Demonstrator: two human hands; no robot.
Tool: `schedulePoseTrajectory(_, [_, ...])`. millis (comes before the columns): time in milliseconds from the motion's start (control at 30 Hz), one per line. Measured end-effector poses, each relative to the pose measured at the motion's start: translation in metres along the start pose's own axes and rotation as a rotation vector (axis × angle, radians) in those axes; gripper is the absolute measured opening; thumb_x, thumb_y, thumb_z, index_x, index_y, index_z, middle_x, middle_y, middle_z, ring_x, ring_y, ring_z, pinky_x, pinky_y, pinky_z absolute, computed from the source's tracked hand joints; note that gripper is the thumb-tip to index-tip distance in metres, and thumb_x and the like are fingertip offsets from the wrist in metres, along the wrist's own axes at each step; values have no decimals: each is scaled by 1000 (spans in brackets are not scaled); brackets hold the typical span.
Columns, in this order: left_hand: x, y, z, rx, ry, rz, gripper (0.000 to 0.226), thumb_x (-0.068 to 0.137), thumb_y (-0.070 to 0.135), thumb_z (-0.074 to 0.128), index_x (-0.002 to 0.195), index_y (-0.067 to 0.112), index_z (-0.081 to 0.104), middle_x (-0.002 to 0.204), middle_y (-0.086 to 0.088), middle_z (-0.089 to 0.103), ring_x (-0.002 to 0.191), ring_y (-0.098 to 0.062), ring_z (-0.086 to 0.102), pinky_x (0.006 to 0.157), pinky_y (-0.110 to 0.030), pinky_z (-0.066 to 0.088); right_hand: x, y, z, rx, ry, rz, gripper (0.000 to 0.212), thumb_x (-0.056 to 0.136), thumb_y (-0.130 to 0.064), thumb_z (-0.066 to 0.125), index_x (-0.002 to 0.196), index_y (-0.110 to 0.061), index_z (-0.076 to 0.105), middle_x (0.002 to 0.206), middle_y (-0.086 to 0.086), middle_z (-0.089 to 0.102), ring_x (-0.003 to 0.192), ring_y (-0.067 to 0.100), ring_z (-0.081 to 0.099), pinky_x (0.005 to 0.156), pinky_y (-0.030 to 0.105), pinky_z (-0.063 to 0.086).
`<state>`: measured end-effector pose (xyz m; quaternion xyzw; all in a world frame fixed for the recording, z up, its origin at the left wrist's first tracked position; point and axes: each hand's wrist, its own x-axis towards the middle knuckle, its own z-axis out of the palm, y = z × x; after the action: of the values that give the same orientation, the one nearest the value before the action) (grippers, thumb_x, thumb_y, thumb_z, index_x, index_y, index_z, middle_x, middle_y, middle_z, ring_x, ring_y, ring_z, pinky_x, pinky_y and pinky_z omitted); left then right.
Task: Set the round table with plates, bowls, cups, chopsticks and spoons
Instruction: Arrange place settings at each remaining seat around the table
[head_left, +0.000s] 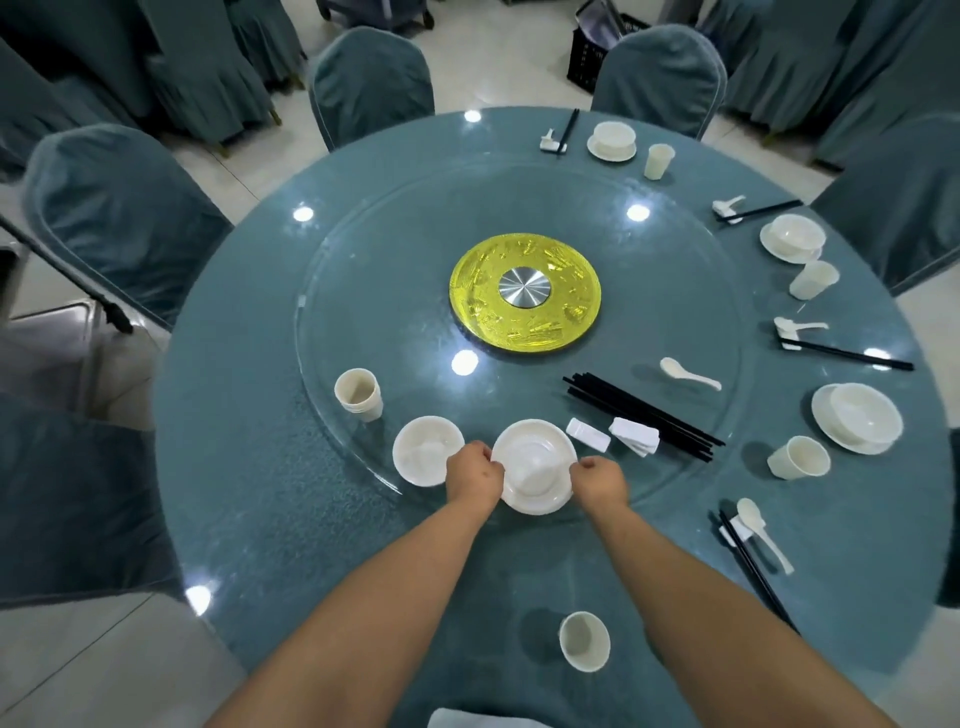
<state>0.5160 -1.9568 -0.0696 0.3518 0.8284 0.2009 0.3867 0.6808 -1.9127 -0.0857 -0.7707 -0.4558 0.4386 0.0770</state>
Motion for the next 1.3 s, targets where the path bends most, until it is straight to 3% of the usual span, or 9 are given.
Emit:
schedulePoseTrajectory(100, [-8,-11,-17,-45,41,17,16,86,7,53,91,8,68,92,-11,70,79,-25,58,68,-26,44,-15,-4,-1,16,23,-80,19,89,-17,53,90,-10,71,83,4,67,79,24,60,68,26,44])
schedulePoseTrajectory(267, [-22,-59,-55,-143,145,-37,23,90,9,55,104,9,73,100,-6,71,93,-26,64,76,-24,48,-52,-10,35,25,-75,-183,23,87,-17,56,81,1,70,82,16,71,77,30,63,77,37,53])
schedulePoseTrajectory(400, [-35,-107,-82,-146,215,-104,20,91,11,55,92,10,75,90,-10,72,78,-21,61,67,-24,43,-83,-13,77,-50,-171,-249,20,89,-19,58,80,-7,71,81,11,72,76,24,60,74,32,50])
schedulePoseTrajectory(567, [-50,-168,-105,-191,269,-204,21,90,11,60,108,7,71,107,-12,72,101,-27,65,85,-26,46,-114,-10,127,-97,-256,-266,21,87,-15,57,84,-1,73,84,17,73,79,29,67,78,41,57])
schedulePoseTrajectory(700, [-58,-207,-106,-204,259,-262,22,90,9,59,107,7,72,106,-12,72,99,-26,66,78,-22,43,-127,5,159,-172,-307,-240,21,85,-12,55,79,-3,72,82,14,72,76,27,65,75,32,54])
schedulePoseTrajectory(833, [-64,-237,-102,-254,227,-322,25,89,8,58,110,8,71,108,-11,72,101,-26,65,88,-28,48,-136,22,183,-207,-341,-184,20,84,-12,55,66,-10,62,74,12,66,69,22,54,67,30,49])
schedulePoseTrajectory(1133, [-65,-264,-95,-298,185,-375,29,87,5,55,112,10,71,113,-9,71,106,-23,64,82,-19,39,-138,43,211,-280,-356,-132,24,86,-12,52,84,7,66,70,11,56,67,20,49,61,27,40])
schedulePoseTrajectory(1200, [-64,-266,-95,-273,162,-365,30,87,7,55,112,12,71,112,-8,71,105,-24,64,82,-20,41,-138,43,214,-298,-354,-133,20,86,-14,51,73,-2,61,70,10,55,67,20,46,62,27,38])
schedulePoseTrajectory(1300, [-64,-270,-93,-232,124,-360,29,86,9,56,111,13,71,110,-7,72,105,-23,64,82,-21,42,-138,45,216,-323,-348,-138,17,87,-16,52,71,-12,57,70,9,56,67,20,46,62,27,38])
